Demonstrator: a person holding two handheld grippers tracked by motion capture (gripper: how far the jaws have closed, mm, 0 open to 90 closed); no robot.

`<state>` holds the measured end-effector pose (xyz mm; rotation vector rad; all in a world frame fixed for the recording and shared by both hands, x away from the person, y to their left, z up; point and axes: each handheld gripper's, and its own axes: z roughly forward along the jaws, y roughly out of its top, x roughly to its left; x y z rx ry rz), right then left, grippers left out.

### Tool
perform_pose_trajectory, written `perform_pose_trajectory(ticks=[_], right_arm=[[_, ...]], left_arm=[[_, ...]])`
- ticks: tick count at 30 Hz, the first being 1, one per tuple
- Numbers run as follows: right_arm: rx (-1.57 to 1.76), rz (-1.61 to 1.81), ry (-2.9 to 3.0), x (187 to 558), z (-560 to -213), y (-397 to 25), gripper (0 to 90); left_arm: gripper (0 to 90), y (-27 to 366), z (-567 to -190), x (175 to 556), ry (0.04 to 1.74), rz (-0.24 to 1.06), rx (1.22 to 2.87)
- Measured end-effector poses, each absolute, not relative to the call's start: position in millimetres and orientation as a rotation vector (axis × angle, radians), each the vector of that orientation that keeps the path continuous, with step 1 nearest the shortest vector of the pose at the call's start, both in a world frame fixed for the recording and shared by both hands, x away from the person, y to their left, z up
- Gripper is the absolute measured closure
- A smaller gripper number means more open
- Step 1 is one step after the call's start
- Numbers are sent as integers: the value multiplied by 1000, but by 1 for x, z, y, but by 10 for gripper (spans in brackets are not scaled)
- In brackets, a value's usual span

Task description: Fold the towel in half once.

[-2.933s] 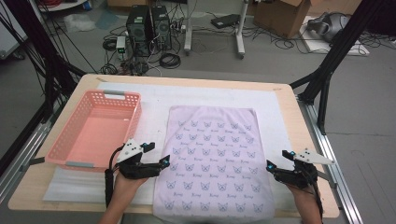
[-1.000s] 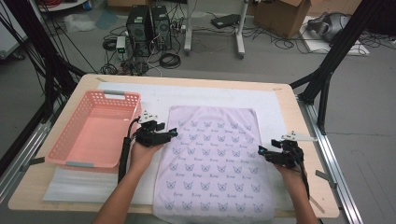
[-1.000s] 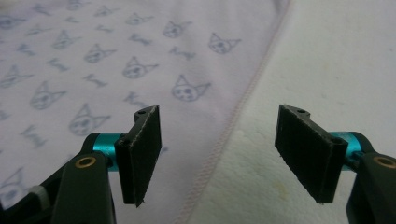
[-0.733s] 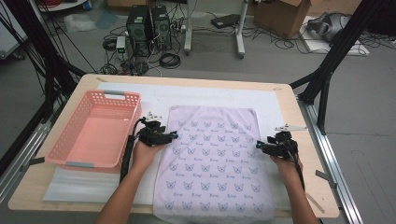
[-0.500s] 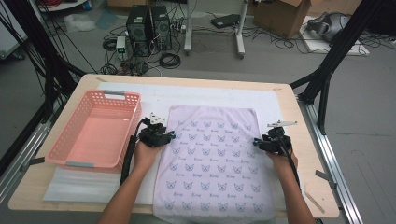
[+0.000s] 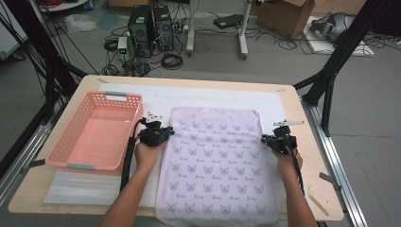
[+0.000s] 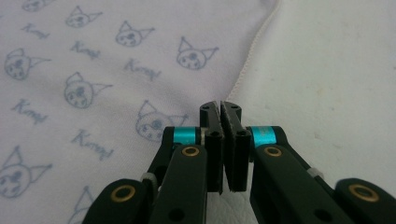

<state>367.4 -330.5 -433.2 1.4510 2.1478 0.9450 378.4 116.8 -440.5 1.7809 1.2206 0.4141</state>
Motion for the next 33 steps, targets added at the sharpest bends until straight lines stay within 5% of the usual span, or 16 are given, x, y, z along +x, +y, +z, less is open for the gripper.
perform_pose_trajectory(ticks=[15,33], right_arm=[[1380,1193,2136,315,-421,-347,877],[1348,1174,2235,261,-430,-351,865]], left_arm=[[847,129,-415,333,1071,380,1802],[837,138,-437,284,1040,236,1870]])
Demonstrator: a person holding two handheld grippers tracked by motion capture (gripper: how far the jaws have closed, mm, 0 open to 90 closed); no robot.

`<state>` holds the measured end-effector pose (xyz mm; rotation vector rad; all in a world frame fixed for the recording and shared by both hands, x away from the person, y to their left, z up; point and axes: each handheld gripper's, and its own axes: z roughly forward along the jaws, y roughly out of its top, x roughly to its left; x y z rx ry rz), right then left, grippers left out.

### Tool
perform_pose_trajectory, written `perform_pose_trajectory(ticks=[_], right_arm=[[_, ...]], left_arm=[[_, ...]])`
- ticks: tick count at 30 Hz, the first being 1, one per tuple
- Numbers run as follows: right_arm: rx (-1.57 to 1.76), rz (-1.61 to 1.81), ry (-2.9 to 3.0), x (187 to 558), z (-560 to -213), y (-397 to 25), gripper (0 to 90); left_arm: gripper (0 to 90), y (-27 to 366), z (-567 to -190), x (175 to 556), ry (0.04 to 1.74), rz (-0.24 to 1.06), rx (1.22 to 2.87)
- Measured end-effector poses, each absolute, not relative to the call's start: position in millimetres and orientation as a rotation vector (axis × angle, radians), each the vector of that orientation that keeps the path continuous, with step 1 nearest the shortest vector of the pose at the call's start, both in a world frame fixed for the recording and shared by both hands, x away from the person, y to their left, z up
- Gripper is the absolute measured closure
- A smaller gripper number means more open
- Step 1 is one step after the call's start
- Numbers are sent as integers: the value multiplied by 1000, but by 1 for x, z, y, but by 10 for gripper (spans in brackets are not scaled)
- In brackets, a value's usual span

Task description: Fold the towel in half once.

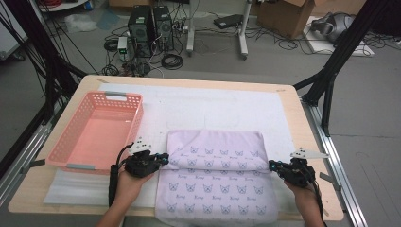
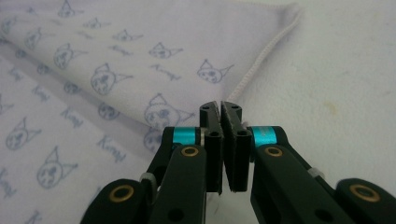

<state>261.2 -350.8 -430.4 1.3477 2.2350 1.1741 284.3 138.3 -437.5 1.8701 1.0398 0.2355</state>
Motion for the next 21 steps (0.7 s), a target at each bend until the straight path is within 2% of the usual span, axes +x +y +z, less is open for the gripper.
perform_pose_trajectory(ticks=[1,2,3,4,5,10,18,21], right_arm=[[1351,1168,2238,260,-431,-350,843],[1362,1162,2227,261,-430,-350,767],[1376,1161,2213,262,-430,-350,705],[1392,1163,2194,264,-429,-351,669],[1406,1160,2174,267,-427,-351,626],[1441,1121,2119,288,-421,-348,499],[1480,1019,2181,327,-431,-323,457],[1483,964,2200,336,-435,-316,468]], left_arm=[[814,138,-438,286,1051,226,1863],[725,137,-438,289,1068,222,1856],[593,137,-437,292,1093,217,1834],[512,136,-436,295,1103,215,1817],[484,136,-435,298,1102,228,1812],[411,133,-432,320,1162,270,1762],[407,126,-443,341,1202,308,1803],[412,123,-446,344,1193,309,1827]])
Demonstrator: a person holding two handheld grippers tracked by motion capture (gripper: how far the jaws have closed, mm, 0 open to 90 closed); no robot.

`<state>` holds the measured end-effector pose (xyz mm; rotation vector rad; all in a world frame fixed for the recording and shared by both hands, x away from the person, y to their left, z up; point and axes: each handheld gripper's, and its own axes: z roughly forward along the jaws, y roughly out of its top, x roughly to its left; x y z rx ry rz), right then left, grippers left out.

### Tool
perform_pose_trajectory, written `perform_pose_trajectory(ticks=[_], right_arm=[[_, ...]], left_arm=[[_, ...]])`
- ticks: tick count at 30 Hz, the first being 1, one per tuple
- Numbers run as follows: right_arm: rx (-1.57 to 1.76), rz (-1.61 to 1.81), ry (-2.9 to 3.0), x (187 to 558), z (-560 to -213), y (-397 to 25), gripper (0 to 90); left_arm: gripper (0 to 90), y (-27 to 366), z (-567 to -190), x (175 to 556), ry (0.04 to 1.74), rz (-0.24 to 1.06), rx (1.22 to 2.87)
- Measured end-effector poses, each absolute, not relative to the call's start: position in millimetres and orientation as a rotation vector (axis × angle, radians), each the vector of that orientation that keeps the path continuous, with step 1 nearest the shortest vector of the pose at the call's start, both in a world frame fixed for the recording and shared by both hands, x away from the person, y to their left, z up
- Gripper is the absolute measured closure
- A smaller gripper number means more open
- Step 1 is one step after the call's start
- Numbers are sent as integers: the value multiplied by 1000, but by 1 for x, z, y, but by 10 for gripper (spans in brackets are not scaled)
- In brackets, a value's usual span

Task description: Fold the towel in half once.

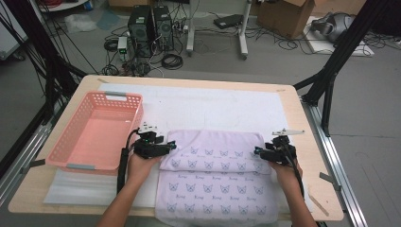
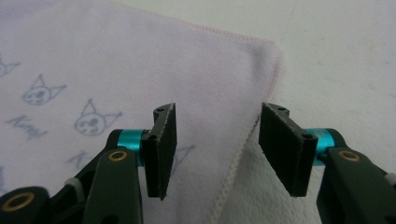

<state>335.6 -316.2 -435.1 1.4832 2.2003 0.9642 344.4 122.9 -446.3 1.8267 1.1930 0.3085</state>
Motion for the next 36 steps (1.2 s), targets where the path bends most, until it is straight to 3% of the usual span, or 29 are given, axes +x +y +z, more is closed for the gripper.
perform_pose_trajectory(ticks=[4,6,8,11,12,21,36], right_arm=[[1472,902,2207,339,-438,-312,511],[1442,868,2217,338,-438,-311,537],[1434,863,2218,338,-438,-311,595],[1428,880,2233,338,-437,-310,757],[1414,878,2242,337,-437,-309,822],[1380,951,2213,328,-429,-314,855],[1276,1124,2182,267,-406,-328,850]], left_arm=[[475,113,-452,344,1151,311,1887],[506,107,-451,340,1126,395,1934],[610,106,-451,338,1118,428,1952],[830,108,-451,337,1103,399,1958],[867,108,-451,337,1099,404,1960],[872,119,-438,330,1100,383,1875],[872,130,-421,279,978,373,1811]])
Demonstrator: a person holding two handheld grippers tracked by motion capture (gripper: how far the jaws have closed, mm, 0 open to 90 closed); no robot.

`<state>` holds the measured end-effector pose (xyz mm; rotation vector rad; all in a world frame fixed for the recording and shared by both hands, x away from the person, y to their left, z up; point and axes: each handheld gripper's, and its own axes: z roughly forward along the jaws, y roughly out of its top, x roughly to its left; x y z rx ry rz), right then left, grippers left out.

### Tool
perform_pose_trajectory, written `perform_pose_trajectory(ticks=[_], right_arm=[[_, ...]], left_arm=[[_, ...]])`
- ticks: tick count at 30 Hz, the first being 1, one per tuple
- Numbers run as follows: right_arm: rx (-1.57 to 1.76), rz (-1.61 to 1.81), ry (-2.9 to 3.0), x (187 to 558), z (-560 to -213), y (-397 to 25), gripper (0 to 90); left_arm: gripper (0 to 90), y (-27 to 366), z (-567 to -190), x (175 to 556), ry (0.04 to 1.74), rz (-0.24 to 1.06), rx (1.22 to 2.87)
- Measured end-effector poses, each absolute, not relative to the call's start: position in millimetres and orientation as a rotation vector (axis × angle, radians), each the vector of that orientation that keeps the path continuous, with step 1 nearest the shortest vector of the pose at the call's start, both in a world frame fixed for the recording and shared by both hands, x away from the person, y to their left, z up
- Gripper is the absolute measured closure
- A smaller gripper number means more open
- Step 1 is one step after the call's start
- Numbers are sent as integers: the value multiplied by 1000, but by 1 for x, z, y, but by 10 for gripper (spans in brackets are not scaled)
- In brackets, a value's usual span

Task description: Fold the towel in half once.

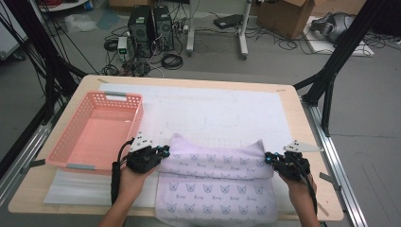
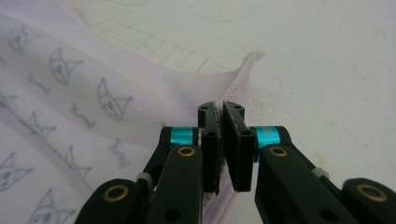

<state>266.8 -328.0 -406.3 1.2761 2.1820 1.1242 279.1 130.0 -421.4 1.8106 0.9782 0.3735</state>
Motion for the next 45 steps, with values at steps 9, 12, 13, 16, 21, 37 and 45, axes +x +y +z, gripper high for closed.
perform_pose_trajectory(ticks=[9,12,13,16,21,37,45], right_arm=[[1241,1207,2202,239,-408,-335,847],[1234,1222,2214,229,-405,-337,847],[1230,1228,2220,226,-405,-338,847],[1207,1253,2250,217,-402,-340,848],[1219,1222,2331,210,-408,-342,848],[1358,1213,2154,219,-416,-360,660],[1417,1280,2158,240,-425,-360,572]], left_arm=[[870,142,-424,256,973,346,1802],[871,143,-424,246,958,337,1809],[871,144,-423,242,954,336,1807],[871,148,-424,234,944,327,1810],[870,148,-436,222,943,277,1858],[462,163,-439,249,1056,260,1779],[436,162,-443,262,1062,191,1783]])
